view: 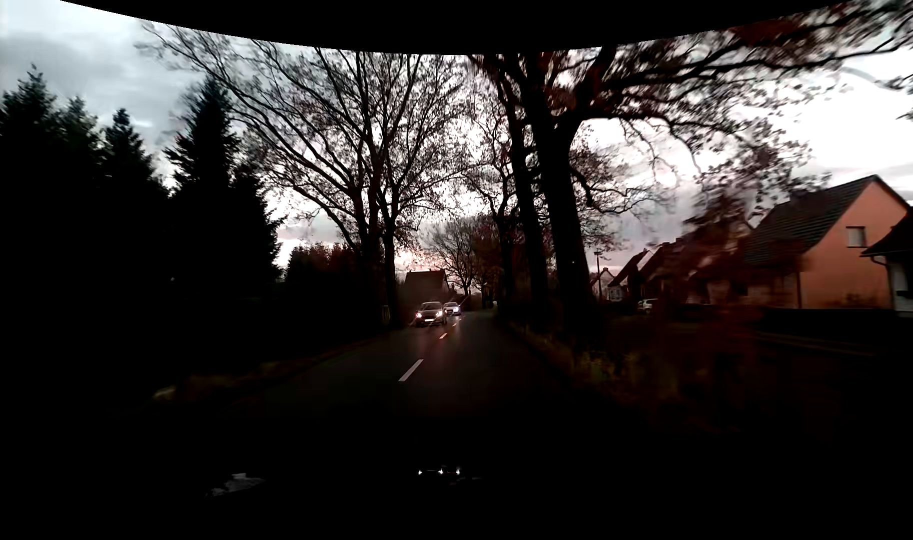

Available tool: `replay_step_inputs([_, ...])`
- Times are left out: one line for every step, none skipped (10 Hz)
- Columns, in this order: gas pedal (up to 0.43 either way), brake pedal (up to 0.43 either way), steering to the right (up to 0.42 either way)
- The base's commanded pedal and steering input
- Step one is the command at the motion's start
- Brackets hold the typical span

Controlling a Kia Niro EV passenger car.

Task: Follow the waypoints while adhering to traffic rules and regulations

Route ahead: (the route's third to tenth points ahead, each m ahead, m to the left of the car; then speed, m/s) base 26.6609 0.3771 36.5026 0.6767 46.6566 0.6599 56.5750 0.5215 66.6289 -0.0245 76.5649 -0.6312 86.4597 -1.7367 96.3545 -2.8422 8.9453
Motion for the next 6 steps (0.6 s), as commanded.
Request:
replay_step_inputs([0.087,0.000,-0.006])
replay_step_inputs([0.087,0.000,-0.006])
replay_step_inputs([0.087,0.000,-0.006])
replay_step_inputs([0.087,0.000,-0.006])
replay_step_inputs([0.087,0.000,-0.006])
replay_step_inputs([0.087,0.000,-0.006])
